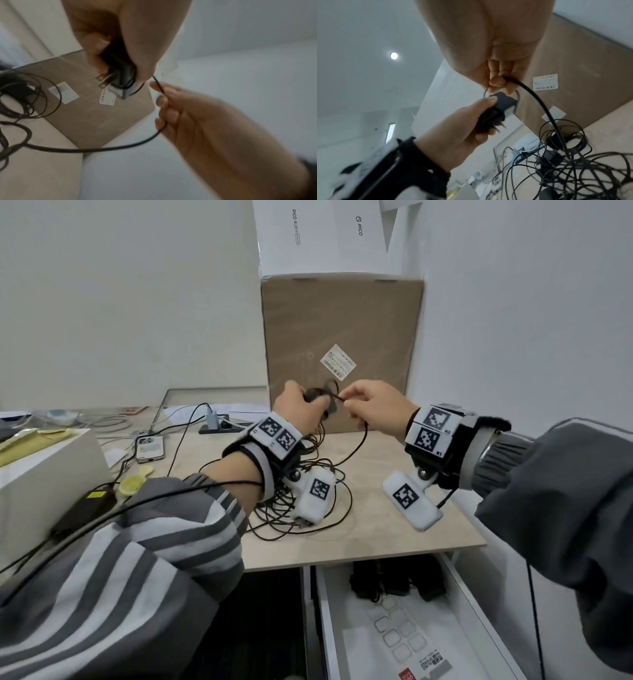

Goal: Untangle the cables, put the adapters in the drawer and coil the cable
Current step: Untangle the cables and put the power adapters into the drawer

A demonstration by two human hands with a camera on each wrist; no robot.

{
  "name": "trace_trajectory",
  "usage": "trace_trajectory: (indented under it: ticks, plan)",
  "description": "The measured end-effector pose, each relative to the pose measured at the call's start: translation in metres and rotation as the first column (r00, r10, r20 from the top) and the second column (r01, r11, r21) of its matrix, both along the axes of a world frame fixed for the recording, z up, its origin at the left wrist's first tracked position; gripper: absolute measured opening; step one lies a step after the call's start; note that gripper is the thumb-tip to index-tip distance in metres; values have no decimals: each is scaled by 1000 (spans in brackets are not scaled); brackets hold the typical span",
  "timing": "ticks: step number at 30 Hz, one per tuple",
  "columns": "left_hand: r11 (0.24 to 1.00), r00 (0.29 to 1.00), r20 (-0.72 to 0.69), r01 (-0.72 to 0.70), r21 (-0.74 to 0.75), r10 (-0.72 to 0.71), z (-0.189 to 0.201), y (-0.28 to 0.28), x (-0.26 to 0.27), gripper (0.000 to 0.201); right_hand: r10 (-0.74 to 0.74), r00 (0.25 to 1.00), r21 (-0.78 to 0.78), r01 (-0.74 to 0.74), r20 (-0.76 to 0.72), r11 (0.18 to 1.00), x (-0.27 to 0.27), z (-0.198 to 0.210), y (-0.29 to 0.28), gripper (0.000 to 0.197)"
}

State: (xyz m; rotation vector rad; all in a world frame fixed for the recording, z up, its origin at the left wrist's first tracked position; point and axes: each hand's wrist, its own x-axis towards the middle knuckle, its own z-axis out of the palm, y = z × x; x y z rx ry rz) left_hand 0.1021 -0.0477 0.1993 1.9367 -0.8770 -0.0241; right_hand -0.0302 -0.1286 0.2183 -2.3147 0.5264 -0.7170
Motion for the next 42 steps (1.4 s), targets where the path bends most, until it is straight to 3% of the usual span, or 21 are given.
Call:
trace_trajectory:
  ticks: [2, 3, 6, 9, 12, 14, 16, 19, 21, 24, 26, 28, 30, 31, 33, 37, 39, 42]
  plan:
    - [961, 972, -228, -10, -278, -56, 9, 1, 9, 37, 47, 994, 120, -59, 101, 991, -4, -7, -2, 17]
    - [921, 936, -319, 17, -390, -152, 14, 2, 12, 34, 82, 990, 138, -98, 118, 986, -6, -10, -4, 16]
    - [763, 728, -417, 223, -607, -545, 31, 14, 12, 24, 166, 980, 109, -178, 112, 978, -10, -18, -12, 16]
    - [684, 568, -396, 491, -540, -721, 39, 27, 8, 17, 209, 977, 79, -212, 48, 974, -16, -20, -23, 31]
    - [615, 458, -444, 719, -324, -770, 37, 39, 4, 16, 137, 986, -16, -140, -98, 990, -21, -12, -35, 37]
    - [583, 494, -464, 810, -61, -735, 34, 44, 0, 16, 126, 964, -66, -145, -232, 987, -20, 0, -36, 28]
    - [575, 605, -427, 790, 214, -672, 34, 44, -4, 19, 117, 923, -155, -184, -367, 971, -16, 13, -32, 26]
    - [604, 788, -207, 586, 540, -579, 42, 40, -14, 31, 81, 884, -246, -215, -461, 945, -6, 32, -25, 10]
    - [658, 850, -14, 418, 626, -527, 47, 33, -16, 36, 21, 886, -337, -198, -463, 921, 3, 44, -20, 11]
    - [846, 889, 282, 185, 500, -361, 55, 23, -11, 30, 12, 944, -365, -139, -329, 921, 14, 67, -13, 14]
    - [940, 893, 401, 65, 335, -204, 63, 18, 0, 24, 33, 984, -253, -78, -178, 964, 19, 82, -8, 13]
    - [986, 916, 397, -4, 165, -62, 70, 13, 11, 28, 33, 999, -105, -35, -21, 994, 24, 91, -3, 13]
    - [996, 979, 203, -16, -84, 33, 75, 11, 25, 29, 40, 997, -17, -39, 64, 999, 25, 89, 0, 11]
    - [970, 999, 25, -18, -241, 25, 79, 14, 32, 26, 48, 997, -4, -48, 55, 999, 24, 84, -2, 13]
    - [893, 958, -267, -28, -450, -105, 81, 21, 44, 22, 90, 996, 19, -90, 4, 996, 19, 63, -11, 23]
    - [801, 801, -363, 225, -554, -476, 71, 31, 41, 16, 194, 979, 175, -201, 57, 964, 12, 17, -34, 31]
    - [772, 707, -418, 287, -568, -570, 63, 29, 37, 15, 235, 965, 289, -259, 116, 922, 7, 3, -36, 33]
    - [738, 588, -465, 403, -542, -662, 56, 29, 36, 31, 217, 969, 342, -244, 116, 907, -1, -5, -38, 39]
